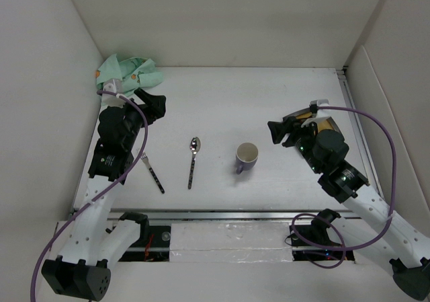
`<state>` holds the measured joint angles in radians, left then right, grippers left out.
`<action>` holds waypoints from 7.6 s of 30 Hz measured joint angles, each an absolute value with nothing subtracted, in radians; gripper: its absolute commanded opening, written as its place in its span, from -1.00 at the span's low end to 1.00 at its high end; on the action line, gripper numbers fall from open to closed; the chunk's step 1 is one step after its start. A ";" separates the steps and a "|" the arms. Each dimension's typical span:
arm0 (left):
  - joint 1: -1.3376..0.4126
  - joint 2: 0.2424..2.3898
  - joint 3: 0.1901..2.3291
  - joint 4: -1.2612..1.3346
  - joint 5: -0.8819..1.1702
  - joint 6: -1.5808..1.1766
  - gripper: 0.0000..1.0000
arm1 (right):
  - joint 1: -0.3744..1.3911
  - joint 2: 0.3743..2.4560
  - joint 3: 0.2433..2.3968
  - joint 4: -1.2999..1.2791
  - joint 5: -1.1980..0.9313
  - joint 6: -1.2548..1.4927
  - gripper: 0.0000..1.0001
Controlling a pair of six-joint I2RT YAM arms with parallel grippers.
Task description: Set the dinner table for one person
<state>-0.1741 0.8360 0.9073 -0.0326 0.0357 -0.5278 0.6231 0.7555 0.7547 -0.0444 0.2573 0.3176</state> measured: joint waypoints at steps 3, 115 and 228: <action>-0.174 0.886 0.908 0.014 0.002 -0.552 0.18 | 0.623 0.754 0.755 -0.035 0.255 0.315 -0.74; -0.308 2.027 1.672 0.636 0.279 -0.731 -1.00 | 0.641 1.132 0.939 0.121 0.152 0.261 -1.00; -0.004 1.574 0.984 0.202 -0.310 -0.930 -1.00 | 0.347 1.768 0.900 0.113 0.176 1.017 -0.05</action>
<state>-0.0044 1.5738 0.9840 0.2020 -0.3103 -0.9298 0.3466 1.7683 0.8997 0.1131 0.1764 1.0168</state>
